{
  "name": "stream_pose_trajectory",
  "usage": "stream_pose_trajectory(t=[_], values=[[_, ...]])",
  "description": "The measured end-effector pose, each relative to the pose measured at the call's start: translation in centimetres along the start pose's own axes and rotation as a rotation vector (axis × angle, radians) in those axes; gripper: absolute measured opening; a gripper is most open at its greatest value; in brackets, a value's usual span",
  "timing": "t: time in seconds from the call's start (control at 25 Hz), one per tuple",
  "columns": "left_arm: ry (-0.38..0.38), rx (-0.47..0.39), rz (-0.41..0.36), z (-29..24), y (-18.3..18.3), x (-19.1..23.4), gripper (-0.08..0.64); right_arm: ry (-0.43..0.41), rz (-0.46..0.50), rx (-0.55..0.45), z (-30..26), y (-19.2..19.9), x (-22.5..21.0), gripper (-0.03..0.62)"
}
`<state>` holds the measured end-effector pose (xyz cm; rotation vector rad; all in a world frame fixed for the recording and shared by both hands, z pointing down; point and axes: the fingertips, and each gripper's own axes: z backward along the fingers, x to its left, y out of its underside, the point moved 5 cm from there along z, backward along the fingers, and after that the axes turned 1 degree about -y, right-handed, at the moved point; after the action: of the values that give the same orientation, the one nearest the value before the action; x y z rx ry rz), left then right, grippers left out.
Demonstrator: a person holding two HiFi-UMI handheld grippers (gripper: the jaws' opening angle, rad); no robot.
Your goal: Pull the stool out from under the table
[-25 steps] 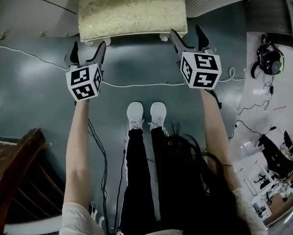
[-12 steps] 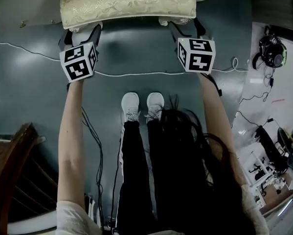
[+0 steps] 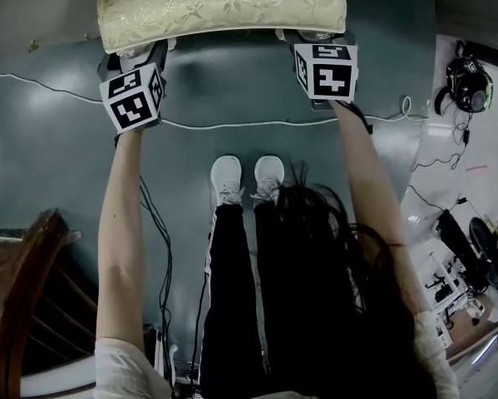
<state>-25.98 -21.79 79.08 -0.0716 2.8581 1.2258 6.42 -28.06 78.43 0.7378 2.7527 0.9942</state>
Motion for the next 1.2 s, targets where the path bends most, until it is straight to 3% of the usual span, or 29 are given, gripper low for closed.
stream_pose_trajectory(t=[0.28, 0.36, 0.4, 0.44, 0.48, 0.52, 1.2], values=[[-0.009, -0.006, -0.023, -1.4, -1.2, 0.8, 0.383, 0.046, 0.009, 0.022, -1.1, -0.2, -0.4, 0.326], [0.001, 0.002, -0.036, -1.7, -1.3, 0.8, 0.382, 0.069, 0.006, 0.020, -1.2, -0.2, -0.7, 0.261], [0.011, 0.007, -0.049, -1.8, -1.2, 0.6, 0.374, 0.076, 0.008, 0.018, -1.1, -0.2, -0.8, 0.258], [0.022, 0.012, -0.066, -1.8, -1.1, 0.4, 0.337, 0.079, 0.009, 0.016, -1.1, -0.1, -0.8, 0.256], [0.031, 0.016, -0.084, -1.7, -1.0, 0.2, 0.253, 0.080, 0.009, 0.014, -1.0, -0.1, -0.8, 0.255], [0.034, 0.018, -0.096, -1.7, -1.0, 0.1, 0.242, 0.081, 0.008, 0.013, -0.9, -0.1, -0.7, 0.255], [0.023, 0.059, -0.115, -0.7, -0.5, -0.1, 0.239, 0.108, 0.011, 0.065, -0.4, 0.2, -0.6, 0.244]])
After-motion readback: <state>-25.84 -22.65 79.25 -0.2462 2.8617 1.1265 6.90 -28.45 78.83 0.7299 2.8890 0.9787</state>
